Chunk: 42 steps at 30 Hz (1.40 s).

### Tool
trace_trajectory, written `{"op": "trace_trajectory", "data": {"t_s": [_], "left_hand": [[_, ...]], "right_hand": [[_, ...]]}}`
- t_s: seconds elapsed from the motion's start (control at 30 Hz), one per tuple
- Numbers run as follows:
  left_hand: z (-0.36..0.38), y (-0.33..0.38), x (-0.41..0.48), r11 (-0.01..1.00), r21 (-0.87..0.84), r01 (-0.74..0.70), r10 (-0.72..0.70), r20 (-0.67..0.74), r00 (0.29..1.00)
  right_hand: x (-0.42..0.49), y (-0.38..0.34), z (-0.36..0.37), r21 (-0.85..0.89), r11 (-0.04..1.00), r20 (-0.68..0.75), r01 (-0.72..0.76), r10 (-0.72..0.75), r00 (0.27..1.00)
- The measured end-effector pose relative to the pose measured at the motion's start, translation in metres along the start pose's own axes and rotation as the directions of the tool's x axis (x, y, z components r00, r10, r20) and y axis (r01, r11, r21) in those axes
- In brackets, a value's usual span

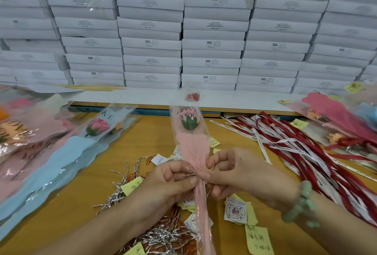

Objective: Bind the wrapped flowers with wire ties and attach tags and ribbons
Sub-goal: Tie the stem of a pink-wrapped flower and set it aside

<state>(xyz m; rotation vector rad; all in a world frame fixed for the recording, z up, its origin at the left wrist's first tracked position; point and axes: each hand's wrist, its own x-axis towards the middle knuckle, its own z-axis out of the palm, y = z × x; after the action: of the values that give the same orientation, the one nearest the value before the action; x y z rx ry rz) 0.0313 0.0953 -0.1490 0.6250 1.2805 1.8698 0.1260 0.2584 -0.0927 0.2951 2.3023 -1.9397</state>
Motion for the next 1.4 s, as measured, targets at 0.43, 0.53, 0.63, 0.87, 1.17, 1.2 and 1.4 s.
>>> {"op": "trace_trajectory", "data": {"t_s": [0.43,0.53,0.63,0.87,1.17,1.2,1.4], "left_hand": [[0.000,0.002,-0.002,0.999,0.033,0.001,0.000,-0.012,1.000],[0.002,0.003,-0.001,0.999,0.034,-0.010,0.011,-0.027,1.000],[0.003,0.003,-0.002,0.999,0.022,-0.032,0.033,-0.031,0.999],[0.005,0.001,-0.004,0.996,0.059,-0.072,0.075,-0.058,0.995],[0.005,0.001,-0.003,0.996,0.053,-0.067,0.071,-0.068,0.995],[0.005,0.000,-0.002,0.996,0.060,-0.066,0.071,-0.088,0.994],[0.005,0.000,-0.001,0.996,0.062,-0.058,0.064,-0.101,0.993]], "right_hand": [[0.006,0.010,-0.002,0.160,0.986,0.125,-0.036,0.016,0.992],[0.007,0.011,-0.004,0.152,0.988,0.120,-0.021,0.002,0.993],[0.007,0.013,-0.004,0.149,0.989,0.118,-0.006,-0.011,0.993],[0.009,0.015,-0.005,0.148,0.989,0.104,0.004,-0.019,0.994],[0.012,0.017,-0.008,0.142,0.990,0.071,-0.002,-0.008,0.997],[0.012,0.017,-0.007,0.134,0.991,0.073,0.004,-0.014,0.997],[0.013,0.020,-0.009,0.121,0.992,0.082,0.030,-0.041,0.996]]}}
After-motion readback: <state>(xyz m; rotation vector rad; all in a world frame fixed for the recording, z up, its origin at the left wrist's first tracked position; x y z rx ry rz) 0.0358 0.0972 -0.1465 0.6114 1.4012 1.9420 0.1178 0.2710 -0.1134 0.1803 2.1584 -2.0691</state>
